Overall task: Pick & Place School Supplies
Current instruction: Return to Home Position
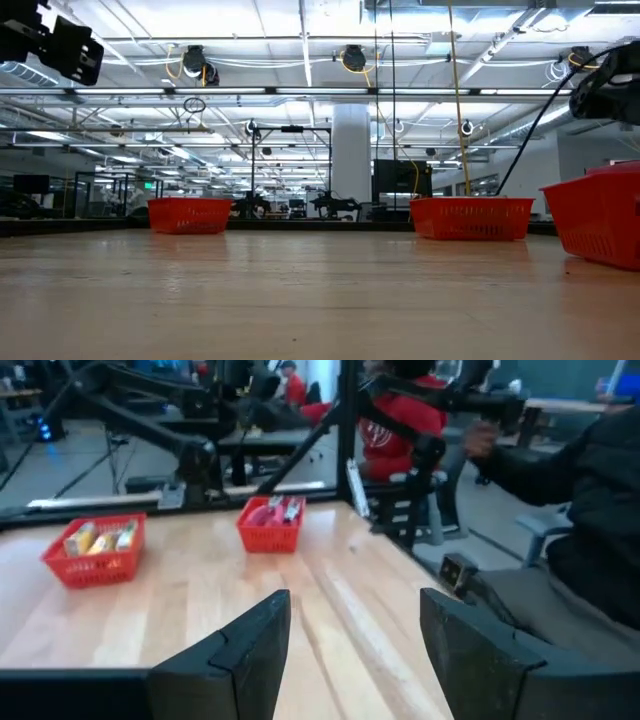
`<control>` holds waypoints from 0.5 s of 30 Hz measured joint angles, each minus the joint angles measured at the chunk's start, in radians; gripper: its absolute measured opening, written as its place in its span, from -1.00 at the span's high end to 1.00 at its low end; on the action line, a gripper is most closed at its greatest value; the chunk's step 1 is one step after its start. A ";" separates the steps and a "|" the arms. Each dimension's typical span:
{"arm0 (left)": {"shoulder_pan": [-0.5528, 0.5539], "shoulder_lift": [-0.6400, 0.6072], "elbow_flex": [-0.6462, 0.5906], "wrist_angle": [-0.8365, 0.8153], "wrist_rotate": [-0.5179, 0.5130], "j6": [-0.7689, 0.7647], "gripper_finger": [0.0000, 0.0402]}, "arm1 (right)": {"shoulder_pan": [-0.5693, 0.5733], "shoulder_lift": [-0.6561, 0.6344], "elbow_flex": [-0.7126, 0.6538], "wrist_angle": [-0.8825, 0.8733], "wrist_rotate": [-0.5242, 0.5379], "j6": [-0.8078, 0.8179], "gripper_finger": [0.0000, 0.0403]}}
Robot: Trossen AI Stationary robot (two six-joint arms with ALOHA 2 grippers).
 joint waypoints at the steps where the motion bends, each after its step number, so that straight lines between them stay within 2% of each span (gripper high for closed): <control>1: -0.003 0.000 -0.010 0.004 -0.011 0.000 -0.13 | 0.010 -0.017 -0.023 0.045 -0.046 -0.033 0.03; 4: -0.006 0.001 -0.034 0.040 -0.015 0.010 -0.13 | 0.027 -0.073 -0.095 0.118 -0.165 -0.081 0.05; 8: -0.005 0.001 -0.071 0.090 -0.010 0.045 -0.13 | 0.033 -0.159 -0.187 0.146 -0.237 -0.085 0.03; 12: -0.005 0.000 -0.087 0.106 -0.008 0.047 -0.13 | 0.024 -0.247 -0.264 0.180 -0.242 -0.108 0.03; 15: -0.005 0.001 -0.096 0.112 -0.009 0.063 -0.13 | -0.010 -0.283 -0.263 0.091 -0.193 -0.124 0.04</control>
